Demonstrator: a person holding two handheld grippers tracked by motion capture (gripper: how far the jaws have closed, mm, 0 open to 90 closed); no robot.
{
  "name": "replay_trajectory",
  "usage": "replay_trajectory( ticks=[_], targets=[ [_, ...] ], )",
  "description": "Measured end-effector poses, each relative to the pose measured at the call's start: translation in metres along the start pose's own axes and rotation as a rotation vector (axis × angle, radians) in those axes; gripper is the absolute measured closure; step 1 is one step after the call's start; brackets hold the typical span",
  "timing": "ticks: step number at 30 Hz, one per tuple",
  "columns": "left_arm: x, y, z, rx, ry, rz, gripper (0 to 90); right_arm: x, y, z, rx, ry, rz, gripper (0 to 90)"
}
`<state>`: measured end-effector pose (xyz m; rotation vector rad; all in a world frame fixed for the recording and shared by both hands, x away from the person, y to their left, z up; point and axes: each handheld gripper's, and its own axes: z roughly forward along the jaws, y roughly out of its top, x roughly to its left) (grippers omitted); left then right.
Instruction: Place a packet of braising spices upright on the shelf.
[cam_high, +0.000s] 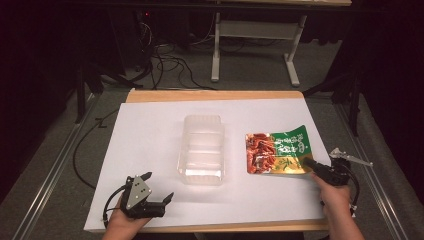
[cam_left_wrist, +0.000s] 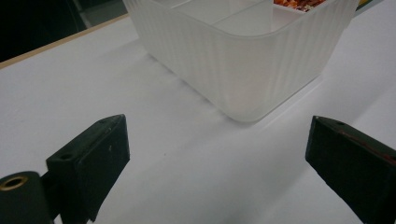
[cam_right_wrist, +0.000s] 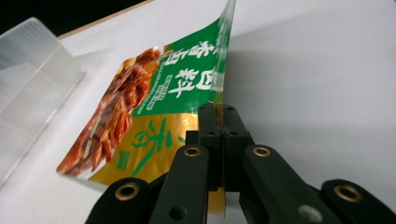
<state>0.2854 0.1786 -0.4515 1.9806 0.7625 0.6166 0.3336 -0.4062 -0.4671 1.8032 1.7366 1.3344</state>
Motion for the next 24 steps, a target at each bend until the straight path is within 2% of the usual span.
replay_trajectory(
  ticks=[3, 6, 11, 15, 19, 20, 23, 24],
  targets=[
    [0.001, -0.003, -0.005, 0.002, 0.012, -0.009, 6.7, -0.004, 0.003, 0.006, 0.001, -0.002, 0.023, 90.0],
    [0.002, -0.004, -0.008, -0.001, 0.019, -0.018, 6.7, -0.004, 0.002, 0.006, -0.017, 0.016, 0.041, 88.4],
    [0.001, -0.003, -0.006, -0.001, 0.012, -0.013, 6.7, -0.006, -0.008, 0.005, -0.016, 0.071, 0.102, 60.9],
    [0.000, 0.000, -0.002, -0.001, -0.002, 0.000, 6.7, -0.001, -0.013, 0.002, -0.029, 0.105, 0.158, 51.2],
    [-0.002, 0.002, 0.002, 0.004, -0.012, 0.012, 6.7, 0.015, -0.019, 0.005, -0.024, 0.093, 0.142, 46.5],
    [-0.002, 0.002, 0.003, 0.002, -0.013, 0.012, 6.7, 0.015, -0.019, 0.005, -0.024, 0.093, 0.142, 46.5],
    [-0.003, 0.002, 0.003, 0.002, -0.015, 0.016, 6.7, 0.021, -0.021, 0.010, 0.019, 0.046, 0.117, 47.0],
    [-0.003, 0.002, 0.002, 0.002, -0.014, 0.017, 6.7, 0.021, -0.021, 0.012, 0.039, 0.030, 0.115, 50.7]
  ],
)
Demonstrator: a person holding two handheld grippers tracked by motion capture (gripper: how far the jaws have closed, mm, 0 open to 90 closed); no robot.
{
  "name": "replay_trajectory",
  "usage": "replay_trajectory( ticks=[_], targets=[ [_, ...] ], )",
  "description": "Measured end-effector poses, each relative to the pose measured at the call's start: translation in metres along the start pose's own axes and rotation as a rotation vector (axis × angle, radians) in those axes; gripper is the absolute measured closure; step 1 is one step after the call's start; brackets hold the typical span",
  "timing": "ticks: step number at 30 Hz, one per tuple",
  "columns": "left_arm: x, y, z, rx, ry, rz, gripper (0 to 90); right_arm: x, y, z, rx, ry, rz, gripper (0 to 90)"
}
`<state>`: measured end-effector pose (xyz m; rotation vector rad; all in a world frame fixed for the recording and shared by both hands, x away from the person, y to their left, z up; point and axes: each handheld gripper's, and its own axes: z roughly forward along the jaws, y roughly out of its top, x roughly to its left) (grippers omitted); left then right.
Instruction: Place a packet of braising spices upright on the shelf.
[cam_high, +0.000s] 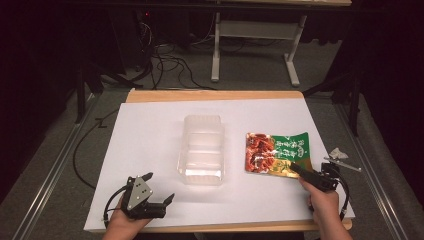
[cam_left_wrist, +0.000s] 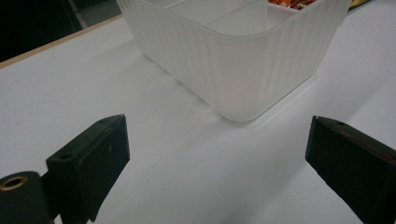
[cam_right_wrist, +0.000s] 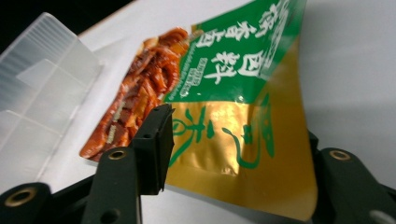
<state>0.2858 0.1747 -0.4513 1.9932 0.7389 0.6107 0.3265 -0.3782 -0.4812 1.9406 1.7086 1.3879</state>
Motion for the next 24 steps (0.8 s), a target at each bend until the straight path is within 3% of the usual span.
replay_trajectory(
  ticks=[2, 4, 8, 10, 15, 18, 24],
  targets=[
    [0.001, 0.000, -0.001, 0.000, 0.001, -0.003, 6.7, 0.000, 0.000, 0.001, 0.013, -0.007, 0.004, 55.0],
    [0.001, -0.001, -0.001, 0.000, 0.003, -0.006, 6.7, 0.001, 0.000, 0.001, 0.029, -0.023, -0.005, 72.4],
    [0.001, -0.001, -0.001, 0.001, 0.002, -0.005, 6.7, 0.001, 0.002, -0.002, -0.010, -0.019, -0.010, 90.0],
    [0.001, 0.000, -0.001, 0.001, 0.002, -0.004, 6.7, 0.001, 0.002, -0.003, -0.025, -0.016, -0.014, 90.0],
    [0.001, -0.001, -0.001, 0.003, 0.001, -0.003, 6.7, 0.002, 0.010, -0.009, -0.128, -0.010, -0.034, 90.0],
    [0.001, -0.001, -0.001, 0.004, 0.001, -0.005, 6.7, 0.004, 0.016, -0.013, -0.195, -0.022, -0.078, 90.0],
    [0.001, -0.001, -0.001, 0.004, 0.003, -0.004, 6.7, 0.008, 0.022, -0.016, -0.239, -0.024, -0.125, 90.0]
  ],
)
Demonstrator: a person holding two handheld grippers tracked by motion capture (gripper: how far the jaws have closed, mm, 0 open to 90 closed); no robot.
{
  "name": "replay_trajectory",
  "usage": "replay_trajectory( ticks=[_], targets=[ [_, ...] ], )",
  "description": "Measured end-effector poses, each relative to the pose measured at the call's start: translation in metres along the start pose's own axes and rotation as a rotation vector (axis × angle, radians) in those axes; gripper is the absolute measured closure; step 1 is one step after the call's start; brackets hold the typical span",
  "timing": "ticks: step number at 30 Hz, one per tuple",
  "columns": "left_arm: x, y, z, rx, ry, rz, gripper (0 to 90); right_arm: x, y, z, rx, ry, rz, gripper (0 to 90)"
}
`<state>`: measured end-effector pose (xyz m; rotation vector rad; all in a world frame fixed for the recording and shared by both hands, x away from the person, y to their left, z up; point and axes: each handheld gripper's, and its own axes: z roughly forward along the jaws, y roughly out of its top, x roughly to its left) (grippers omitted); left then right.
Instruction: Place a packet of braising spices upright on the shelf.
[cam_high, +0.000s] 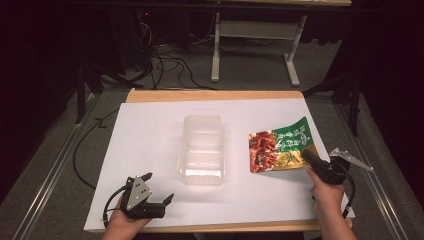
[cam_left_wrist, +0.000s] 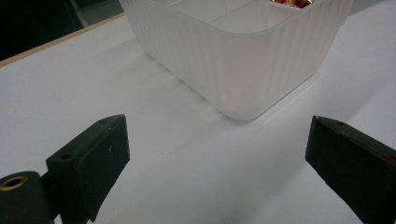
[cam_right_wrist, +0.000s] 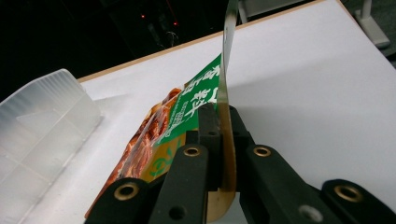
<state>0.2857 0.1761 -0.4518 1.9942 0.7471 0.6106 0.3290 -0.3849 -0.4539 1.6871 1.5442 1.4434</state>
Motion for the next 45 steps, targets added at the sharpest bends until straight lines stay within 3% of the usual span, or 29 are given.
replay_trajectory(
  ticks=[4, 11, 21, 24, 33, 42, 45],
  targets=[
    [0.000, 0.000, 0.000, -0.002, 0.002, -0.003, 6.7, 0.004, 0.006, -0.001, -0.021, 0.020, -0.028, 90.0],
    [-0.001, 0.000, -0.001, -0.007, 0.005, -0.011, 6.7, 0.032, 0.027, -0.014, -0.108, 0.078, -0.152, 90.0],
    [0.003, 0.000, -0.004, -0.033, 0.022, -0.032, 6.7, 0.063, 0.046, -0.015, -0.172, 0.122, -0.290, 90.0],
    [0.003, 0.000, -0.004, -0.034, 0.023, -0.033, 6.7, 0.070, 0.052, -0.017, -0.187, 0.116, -0.340, 90.0],
    [0.003, -0.001, -0.006, -0.035, 0.024, -0.029, 6.7, 0.072, 0.060, -0.024, -0.218, 0.114, -0.424, 90.0],
    [0.002, -0.001, -0.007, -0.033, 0.029, -0.026, 6.7, 0.073, 0.064, -0.036, -0.239, 0.065, -0.519, 90.0],
    [0.000, 0.000, -0.006, -0.032, 0.028, -0.020, 6.7, 0.074, 0.066, -0.039, -0.253, 0.074, -0.525, 90.0]
  ],
)
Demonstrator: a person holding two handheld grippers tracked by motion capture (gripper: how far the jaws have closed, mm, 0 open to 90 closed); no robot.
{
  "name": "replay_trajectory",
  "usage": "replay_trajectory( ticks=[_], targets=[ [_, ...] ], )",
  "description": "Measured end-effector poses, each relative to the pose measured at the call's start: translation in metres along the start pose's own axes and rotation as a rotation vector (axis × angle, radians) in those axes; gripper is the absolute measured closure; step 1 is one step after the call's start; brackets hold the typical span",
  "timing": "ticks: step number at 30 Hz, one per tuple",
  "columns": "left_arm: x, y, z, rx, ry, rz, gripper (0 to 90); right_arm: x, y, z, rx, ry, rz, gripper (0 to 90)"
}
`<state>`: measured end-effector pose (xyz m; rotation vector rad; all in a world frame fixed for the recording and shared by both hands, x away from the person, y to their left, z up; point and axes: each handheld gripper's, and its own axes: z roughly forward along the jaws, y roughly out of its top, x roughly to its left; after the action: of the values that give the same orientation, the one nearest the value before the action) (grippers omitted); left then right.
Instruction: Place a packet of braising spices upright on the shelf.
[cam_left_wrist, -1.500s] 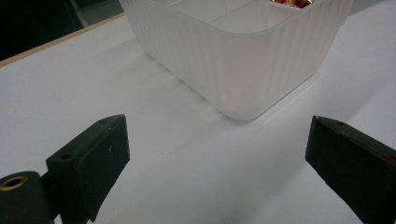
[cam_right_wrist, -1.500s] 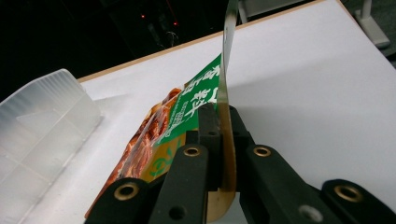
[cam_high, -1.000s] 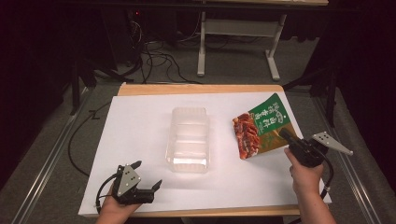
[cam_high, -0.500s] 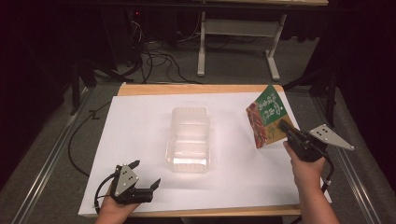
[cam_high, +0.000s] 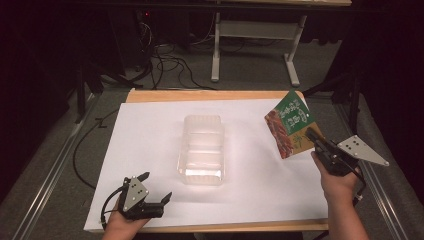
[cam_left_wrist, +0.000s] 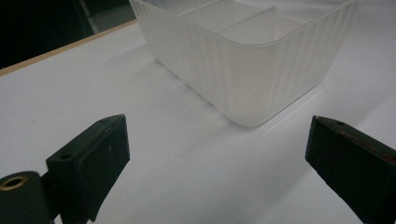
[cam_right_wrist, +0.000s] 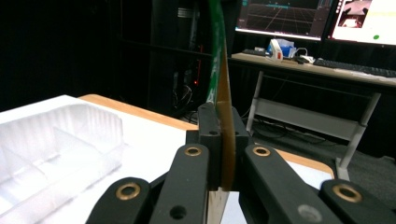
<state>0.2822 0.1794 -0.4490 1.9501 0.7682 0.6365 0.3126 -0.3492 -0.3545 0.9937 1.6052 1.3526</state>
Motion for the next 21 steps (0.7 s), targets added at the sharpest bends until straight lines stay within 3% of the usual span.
replay_trajectory(
  ticks=[4, 7, 11, 13, 16, 18, 21],
  targets=[
    [-0.0004, -0.0001, 0.0007, 0.005, -0.002, 0.005, 6.7, 0.0003, 0.0016, -0.0013, -0.003, 0.000, -0.030, 90.0],
    [0.0003, -0.0004, 0.0004, 0.005, -0.003, 0.003, 6.7, 0.0002, 0.0013, -0.0008, -0.012, 0.035, -0.021, 90.0],
    [0.0006, -0.0006, 0.0003, 0.005, -0.006, 0.004, 6.7, 0.0010, 0.0028, -0.0008, -0.036, 0.099, 0.031, 90.0],
    [0.0005, -0.0006, 0.0002, 0.007, -0.007, 0.007, 6.7, -0.0006, 0.0035, 0.0001, -0.049, 0.155, 0.062, 90.0],
    [0.0004, -0.0006, 0.0003, 0.008, -0.010, 0.007, 6.7, -0.0004, 0.0050, 0.0029, -0.024, 0.240, 0.135, 90.0],
    [0.0005, -0.0006, 0.0002, 0.008, -0.012, 0.009, 6.7, 0.0011, 0.0059, 0.0051, -0.013, 0.266, 0.158, 90.0],
    [0.0007, -0.0006, -0.0004, 0.007, -0.011, 0.010, 6.7, 0.0039, 0.0081, 0.0054, -0.008, 0.265, 0.162, 90.0]
  ],
)
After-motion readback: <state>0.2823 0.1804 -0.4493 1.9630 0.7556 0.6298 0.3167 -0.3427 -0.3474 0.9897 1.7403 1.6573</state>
